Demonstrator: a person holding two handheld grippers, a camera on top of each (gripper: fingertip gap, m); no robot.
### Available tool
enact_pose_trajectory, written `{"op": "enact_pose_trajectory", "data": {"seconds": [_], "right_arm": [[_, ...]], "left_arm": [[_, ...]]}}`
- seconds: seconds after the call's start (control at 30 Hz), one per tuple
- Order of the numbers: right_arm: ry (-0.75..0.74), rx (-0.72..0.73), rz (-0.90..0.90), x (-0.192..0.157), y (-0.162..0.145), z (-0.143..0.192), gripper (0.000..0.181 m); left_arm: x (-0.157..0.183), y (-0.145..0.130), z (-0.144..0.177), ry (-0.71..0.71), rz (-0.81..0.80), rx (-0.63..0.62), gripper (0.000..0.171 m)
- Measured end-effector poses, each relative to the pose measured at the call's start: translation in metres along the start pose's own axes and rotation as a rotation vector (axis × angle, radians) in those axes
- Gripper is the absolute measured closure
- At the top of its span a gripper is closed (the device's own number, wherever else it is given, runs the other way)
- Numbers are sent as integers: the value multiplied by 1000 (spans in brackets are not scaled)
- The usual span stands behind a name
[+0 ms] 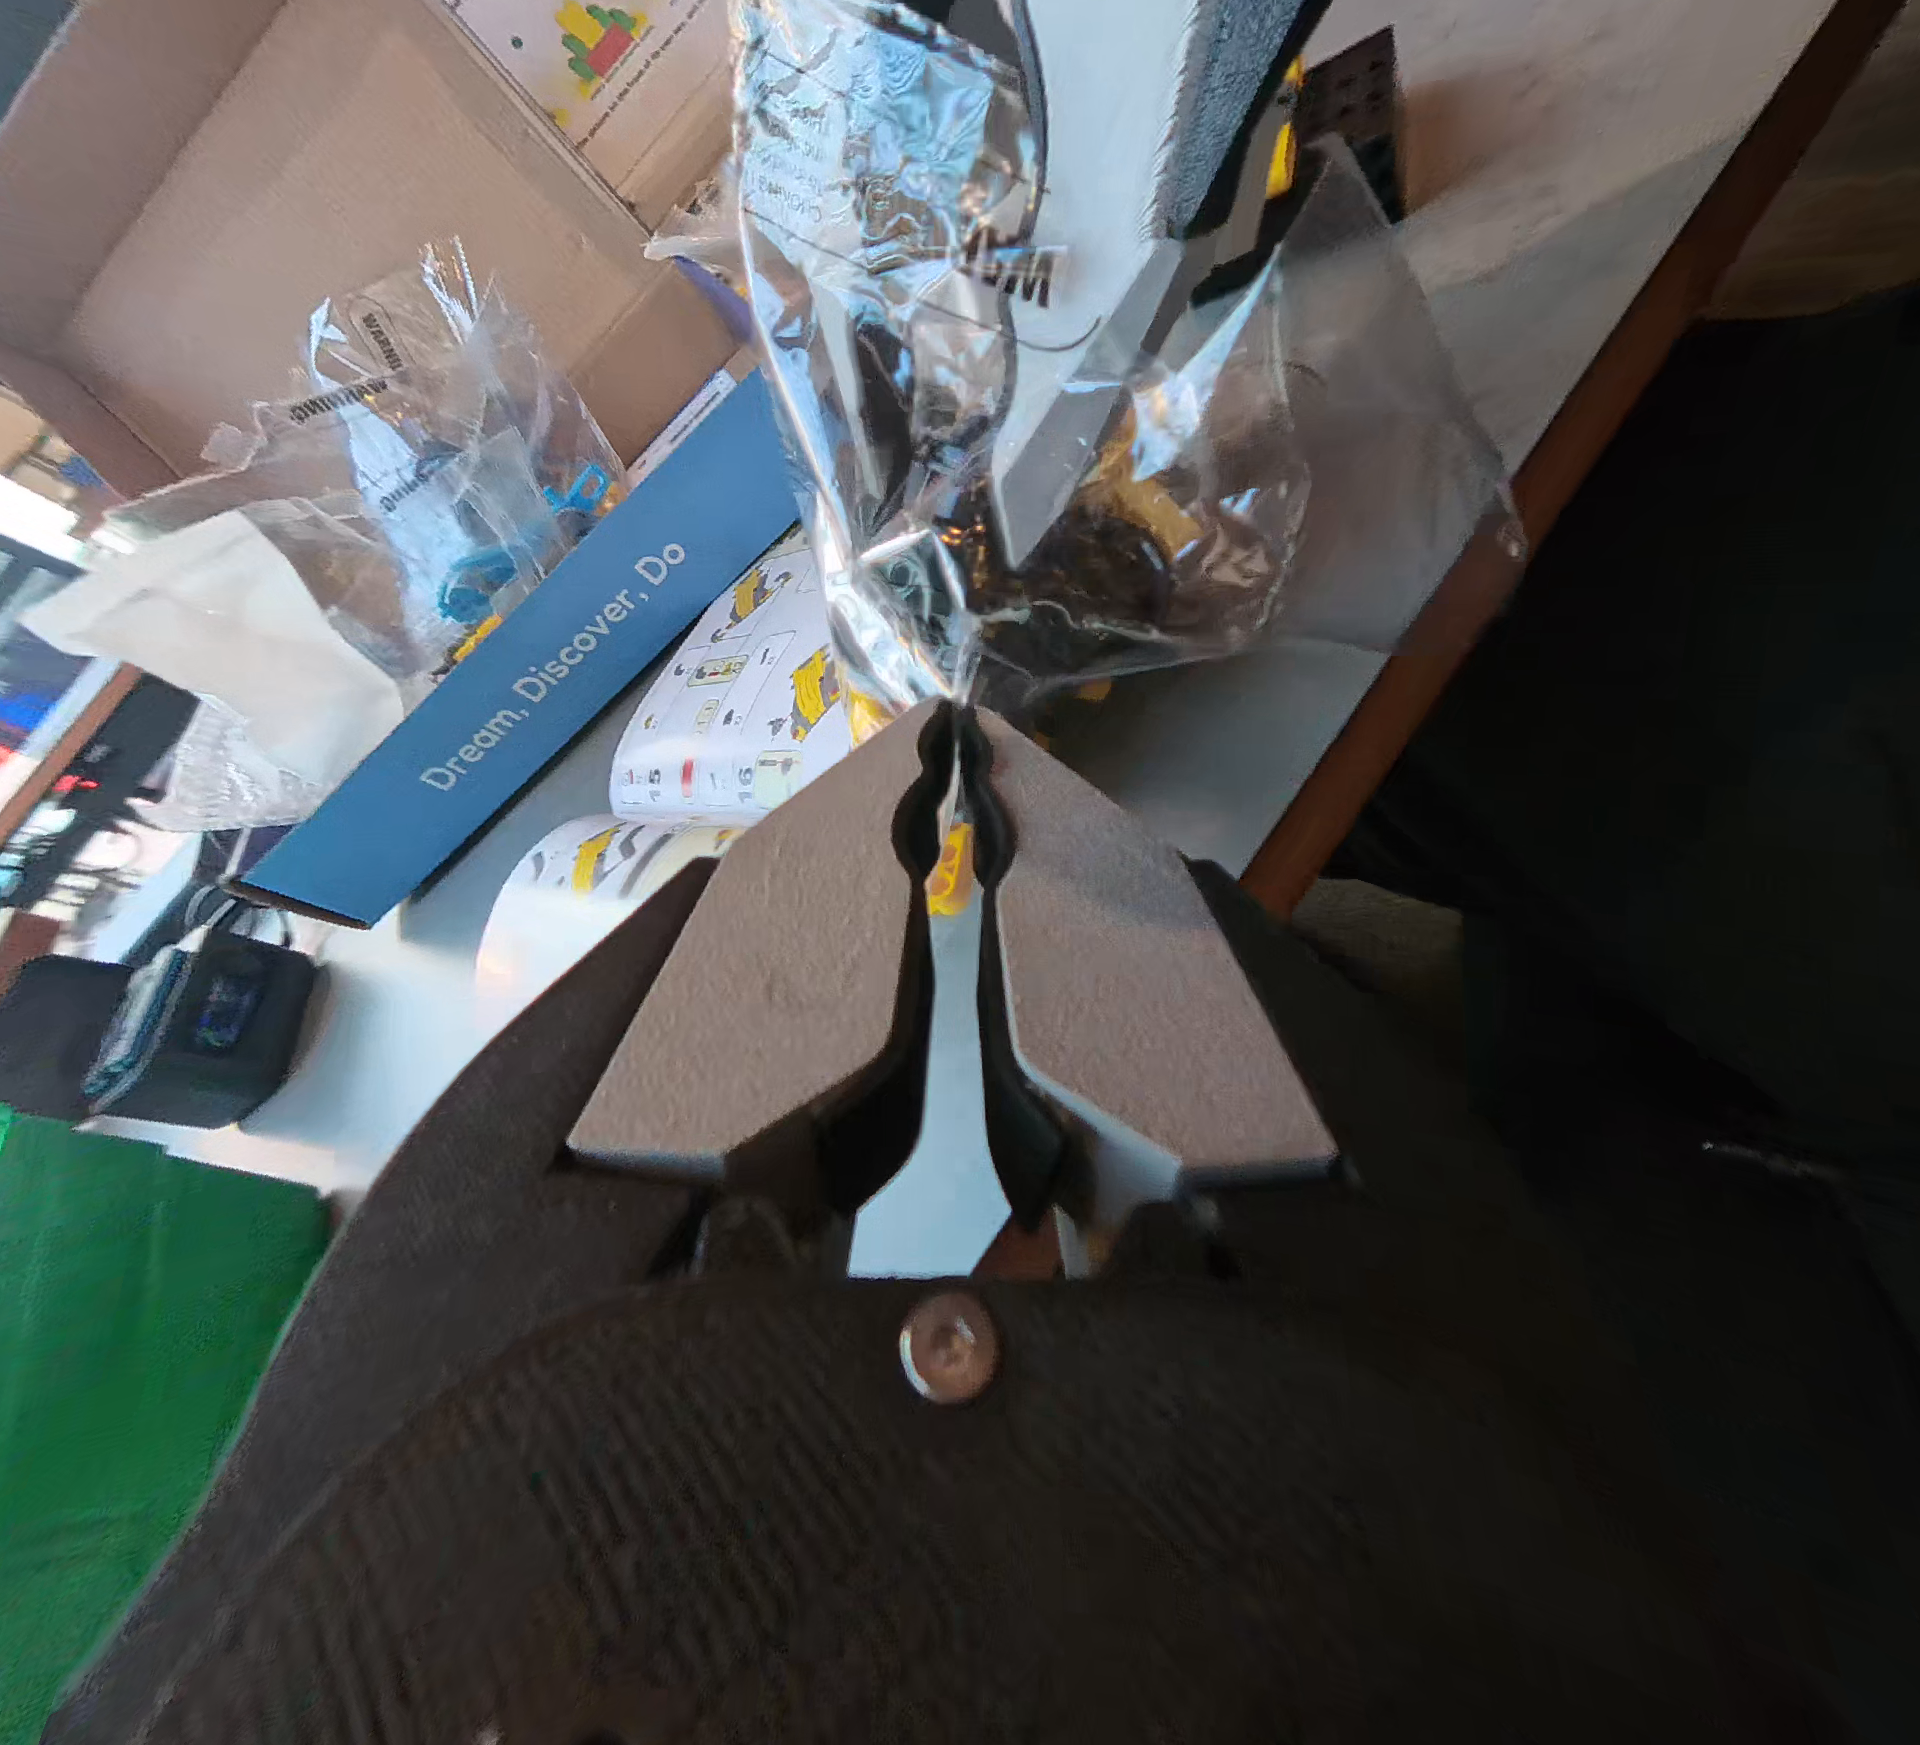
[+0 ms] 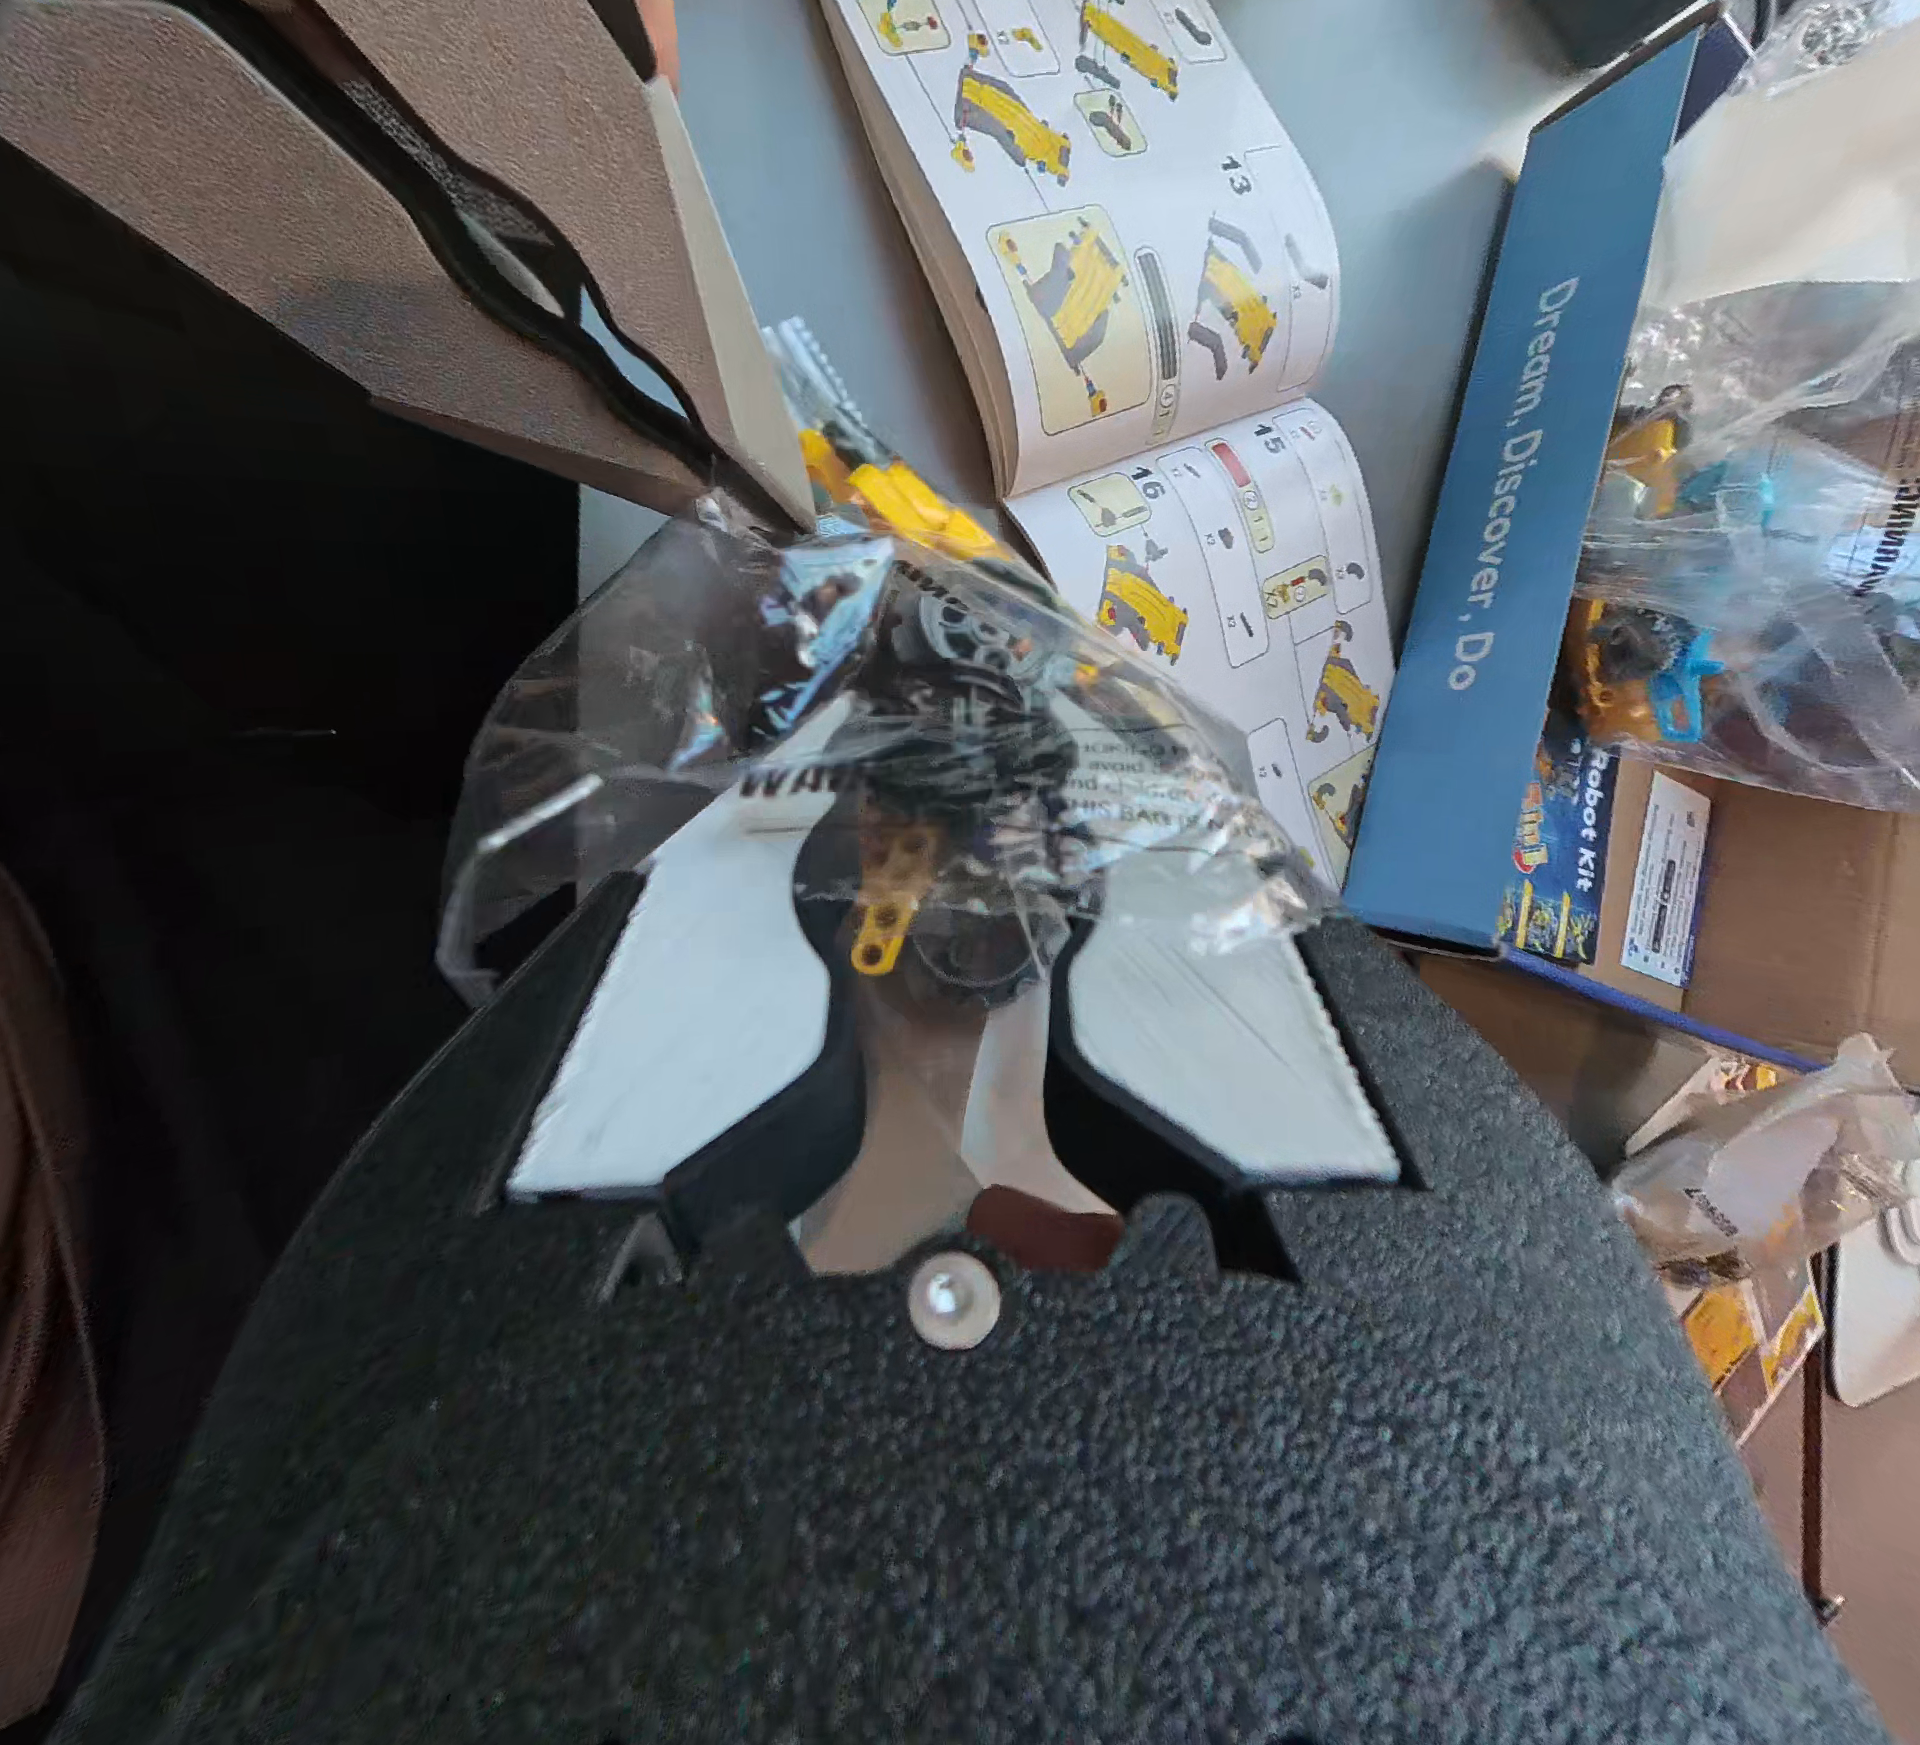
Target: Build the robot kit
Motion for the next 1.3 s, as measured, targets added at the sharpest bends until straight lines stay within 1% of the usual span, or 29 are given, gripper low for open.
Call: {"op": "enact_pose_trajectory", "data": {"seconds": [0.13,0.2,0.27,0.37,0.43,0.5,0.6,0.67,0.73,0.83,0.97,1.07,1.13,1.2,1.3], "right_arm": [[-37,-38,33,13,-8,11,147],[-40,-68,48,14,-12,16,133],[-54,-49,31,17,-11,18,133],[-81,-23,9,21,-8,22,125],[-82,-16,18,21,-8,22,124],[-65,-33,14,20,-12,18,124],[-6,-99,15,19,-23,17,140],[-24,-115,50,23,-27,24,150],[-47,-115,40,30,-31,33,144],[-19,-118,21,31,-35,38,141],[12,-162,48,25,-40,29,138],[65,-147,24,18,-37,21,128],[39,-147,-5,22,-36,10,125],[29,-158,7,22,-38,1,126],[41,-133,-18,23,-36,2,126]], "left_arm": [[-7,2,2,-46,144,47,171],[-10,1,1,-71,224,56,171],[-13,-1,-1,-78,305,57,171],[-19,-2,0,-86,422,63,171],[-21,-1,1,-96,473,67,171],[-21,0,2,-91,470,72,171],[-17,5,1,-106,457,65,171],[-14,10,1,-112,436,64,171],[-12,15,1,-125,434,66,171],[-11,22,1,-152,452,88,171],[-4,24,-3,-178,455,61,171],[-1,25,-4,-194,481,58,171],[1,28,-5,-204,486,69,171],[2,30,-6,-200,477,63,171],[-1,27,-5,-187,487,58,171]]}}
Point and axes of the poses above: each gripper's, where its closed fingertips meet, z back along the fingers, y out of its top, x = y × z across the jaws, the point moved 7 cm from there along z, back along the fingers, and after that the axes turned 1 degree about -z, right-handed, at the moved point
